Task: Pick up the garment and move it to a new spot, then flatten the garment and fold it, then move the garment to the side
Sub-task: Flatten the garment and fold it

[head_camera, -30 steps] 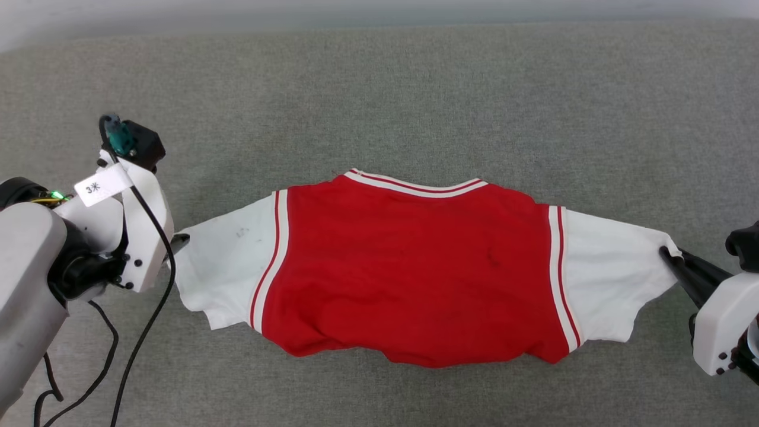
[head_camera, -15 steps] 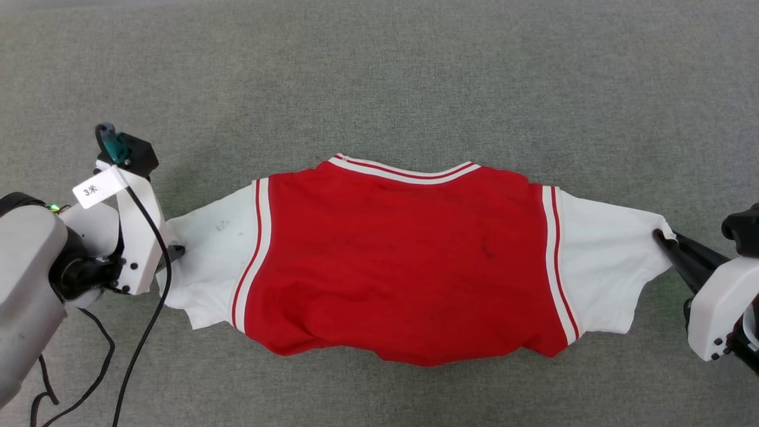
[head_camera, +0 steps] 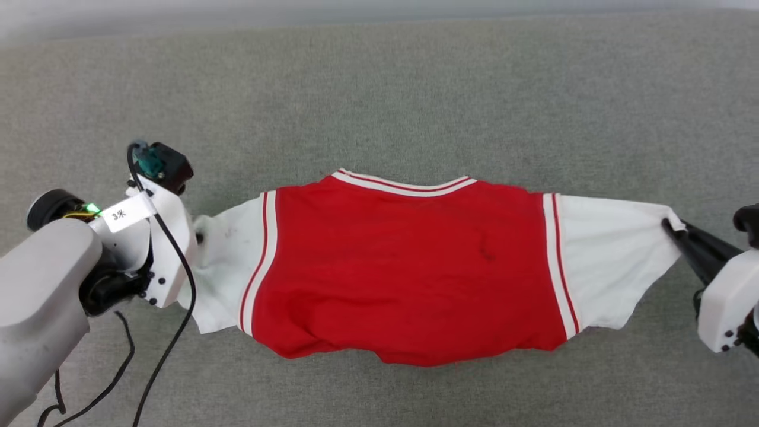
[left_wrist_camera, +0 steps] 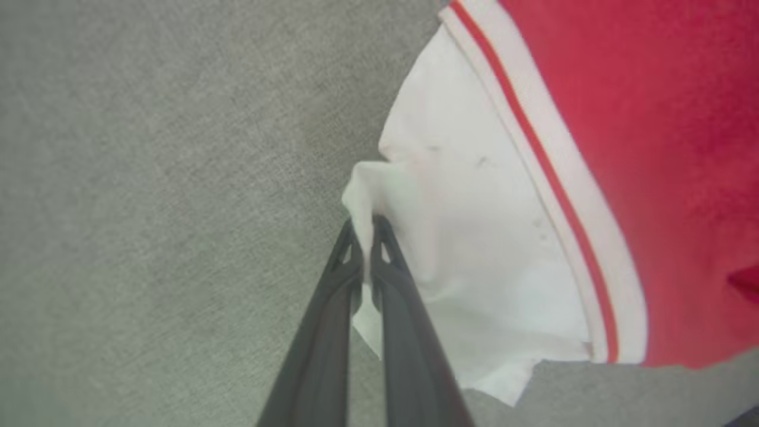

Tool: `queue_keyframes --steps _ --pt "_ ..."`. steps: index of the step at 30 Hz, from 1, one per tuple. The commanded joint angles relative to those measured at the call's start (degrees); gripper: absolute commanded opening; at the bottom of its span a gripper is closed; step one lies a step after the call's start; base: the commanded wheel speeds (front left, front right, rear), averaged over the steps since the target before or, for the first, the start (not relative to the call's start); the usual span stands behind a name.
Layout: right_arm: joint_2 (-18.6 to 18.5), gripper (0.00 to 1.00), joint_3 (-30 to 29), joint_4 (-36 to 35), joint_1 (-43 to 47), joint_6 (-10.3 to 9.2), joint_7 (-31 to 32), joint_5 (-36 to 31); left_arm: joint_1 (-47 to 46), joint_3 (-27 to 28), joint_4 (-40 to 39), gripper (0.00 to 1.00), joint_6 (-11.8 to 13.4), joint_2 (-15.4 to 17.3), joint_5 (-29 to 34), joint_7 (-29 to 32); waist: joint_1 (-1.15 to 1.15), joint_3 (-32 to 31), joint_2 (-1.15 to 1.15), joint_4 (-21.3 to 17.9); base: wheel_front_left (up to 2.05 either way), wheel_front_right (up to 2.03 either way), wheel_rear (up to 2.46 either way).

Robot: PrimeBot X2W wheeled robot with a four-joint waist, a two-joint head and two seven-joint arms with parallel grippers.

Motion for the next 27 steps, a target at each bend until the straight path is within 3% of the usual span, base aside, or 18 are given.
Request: queue_keyframes --steps 1,13,19,27 --pt "-0.82 0.00 -0.58 0.20 0.01 -0.10 -0.56 0.27 -0.43 -0.41 -1.17 0.00 -0.04 0.79 0.46 -2.04 0.00 -2.14 0.00 0.72 0.00 0.00 0.00" --pt "-3.79 0.00 -5.41 -2.51 1.52 -0.10 -2.85 0.55 -3.94 0.41 -9.27 0.00 0.07 4.82 4.26 -19.70 0.00 -9.42 0.00 4.39 0.00 0.00 0.00" --pt "-5.60 0.00 -7.23 -4.96 -1.77 -0.10 -2.65 -0.03 -6.95 3.29 -13.41 0.00 2.48 6.00 6.84 -24.70 0.00 -11.27 0.00 5.08 0.00 0.00 0.00" --pt "-7.42 0.00 -6.84 -7.92 -9.48 -0.09 -1.29 0.41 -11.99 6.95 -17.57 0.00 5.40 5.03 8.38 -27.84 0.00 -10.82 0.00 5.77 0.00 0.00 0.00"
